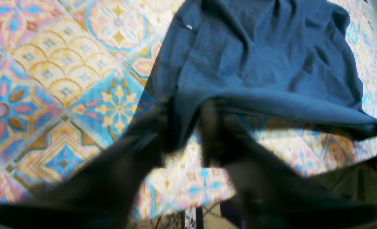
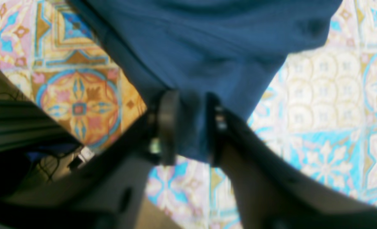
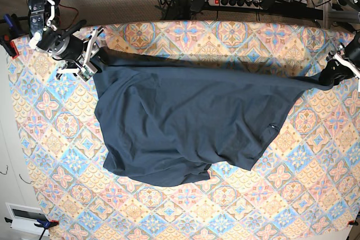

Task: Layout the t-shirt on the table in an organized manner, then fold the t-shirt properly
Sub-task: 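Release the shirt with both grippers and open them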

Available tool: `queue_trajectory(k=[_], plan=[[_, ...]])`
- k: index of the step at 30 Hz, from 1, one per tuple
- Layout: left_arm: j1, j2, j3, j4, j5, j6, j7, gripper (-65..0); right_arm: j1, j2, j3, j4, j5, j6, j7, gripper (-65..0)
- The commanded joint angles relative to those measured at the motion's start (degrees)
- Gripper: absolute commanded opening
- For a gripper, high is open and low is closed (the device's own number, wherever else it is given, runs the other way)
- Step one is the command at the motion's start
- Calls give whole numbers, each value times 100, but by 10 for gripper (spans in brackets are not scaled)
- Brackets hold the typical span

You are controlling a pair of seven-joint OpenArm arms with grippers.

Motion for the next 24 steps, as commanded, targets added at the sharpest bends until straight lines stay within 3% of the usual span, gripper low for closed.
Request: queue_trajectory(k=[1, 3, 7, 12, 20, 24], plan=[[-62, -162, -100, 86, -108, -14, -19, -395, 38, 98, 200, 90, 40, -32, 110, -454], [-194, -127, -126, 218, -108, -14, 78, -337, 38, 89, 464, 90, 40, -32, 110, -431], [-493, -57, -126, 368, -117, -14, 16, -373, 179, -149, 824, 90, 48, -32, 110, -429], [-1627, 462, -12, 148, -2, 3, 25, -397, 442, -280, 1044, 72, 48, -32, 110, -429], [-4203, 1262, 1492, -2463, 1000, 12, -28, -397, 1392, -579, 1000, 19, 31, -32, 110, -429], [-5161, 1851, 2072, -3395, 1914, 12, -467, -397, 1515, -597, 991, 10, 31, -32, 101, -429]])
